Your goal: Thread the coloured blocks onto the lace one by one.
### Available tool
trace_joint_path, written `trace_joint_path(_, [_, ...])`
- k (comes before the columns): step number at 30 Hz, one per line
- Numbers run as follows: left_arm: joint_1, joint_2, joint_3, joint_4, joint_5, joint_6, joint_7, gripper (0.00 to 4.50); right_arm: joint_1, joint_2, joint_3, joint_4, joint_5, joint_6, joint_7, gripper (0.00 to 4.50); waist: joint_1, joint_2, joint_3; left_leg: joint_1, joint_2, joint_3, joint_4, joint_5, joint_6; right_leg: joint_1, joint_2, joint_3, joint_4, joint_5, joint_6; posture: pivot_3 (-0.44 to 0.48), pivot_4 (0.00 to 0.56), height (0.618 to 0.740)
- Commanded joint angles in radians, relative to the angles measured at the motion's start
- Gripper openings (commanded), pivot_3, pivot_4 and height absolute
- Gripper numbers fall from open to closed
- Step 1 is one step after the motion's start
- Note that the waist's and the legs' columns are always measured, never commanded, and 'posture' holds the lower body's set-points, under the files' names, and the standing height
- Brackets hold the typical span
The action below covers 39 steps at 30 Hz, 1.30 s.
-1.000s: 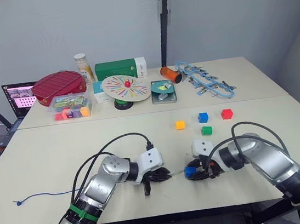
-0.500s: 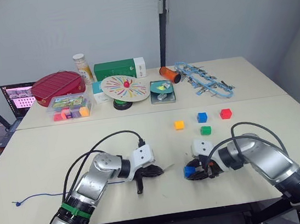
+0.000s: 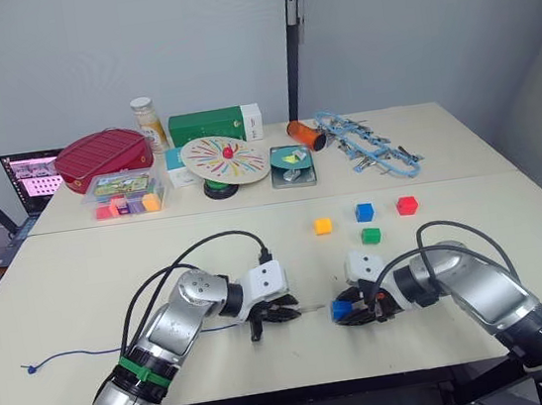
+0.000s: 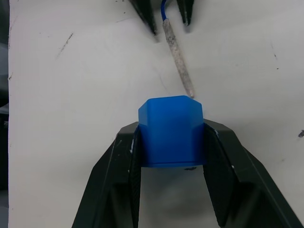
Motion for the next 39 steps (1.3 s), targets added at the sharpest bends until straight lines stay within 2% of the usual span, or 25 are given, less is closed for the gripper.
trace_joint_path(1, [0.023, -0.008, 0.018, -0.013, -0.021, -0.034, -0.003, 2.26, 0.009, 0.003, 0.011, -0.001, -0.017, 0.003, -0.011, 1.29, 0.000, 0.000, 0.000, 0.000, 0.000, 0.000, 0.000, 0.000, 0.000, 0.000, 0.000, 0.000, 0.000, 0.000, 0.000, 0.000, 0.150, 0.740])
trace_joint_path(15, [0.040, -0.054, 0.025, 0.094, -0.017, -0.132, -0.004, 2.26, 0.003, 0.008, 0.017, 0.004, -0.022, -0.004, -0.010, 1.29, 0.001, 0.000, 0.000, 0.000, 0.000, 0.000, 0.000, 0.000, 0.000, 0.000, 0.000, 0.000, 0.000, 0.000, 0.000, 0.000, 0.150, 0.740])
trace_joint_path(23, [0.039, -0.043, 0.031, 0.113, 0.007, -0.106, 0.031, 0.00, 0.005, 0.009, 0.014, 0.003, -0.023, -0.010, -0.012, 1.29, -0.001, 0.000, 0.000, 0.000, 0.000, 0.000, 0.000, 0.000, 0.000, 0.000, 0.000, 0.000, 0.000, 0.000, 0.000, 0.000, 0.150, 0.740])
trace_joint_path(32, [0.051, -0.034, 0.089, 0.053, -0.069, -0.098, 0.010, 0.00, 0.005, 0.007, 0.014, 0.008, -0.026, -0.013, -0.010, 1.29, -0.004, 0.000, 0.000, 0.001, 0.000, 0.000, 0.000, 0.000, 0.000, 0.000, 0.000, 0.000, 0.002, 0.000, 0.000, 0.000, 0.150, 0.740])
trace_joint_path(35, [0.044, -0.025, 0.081, 0.007, -0.090, -0.073, -0.022, 0.00, 0.004, 0.008, 0.014, 0.011, -0.028, -0.015, -0.008, 1.29, -0.003, 0.000, 0.000, 0.001, 0.000, 0.000, 0.000, 0.000, 0.000, -0.001, 0.000, 0.000, 0.003, 0.000, 0.000, 0.000, 0.150, 0.740])
trace_joint_path(39, [0.026, -0.013, 0.037, -0.022, -0.056, -0.036, -0.044, 0.00, 0.002, 0.012, 0.015, 0.013, -0.029, -0.016, -0.006, 1.29, -0.003, 0.000, 0.000, 0.001, 0.000, 0.000, 0.000, 0.000, 0.000, -0.001, 0.000, 0.000, 0.004, 0.000, 0.000, 0.000, 0.150, 0.740])
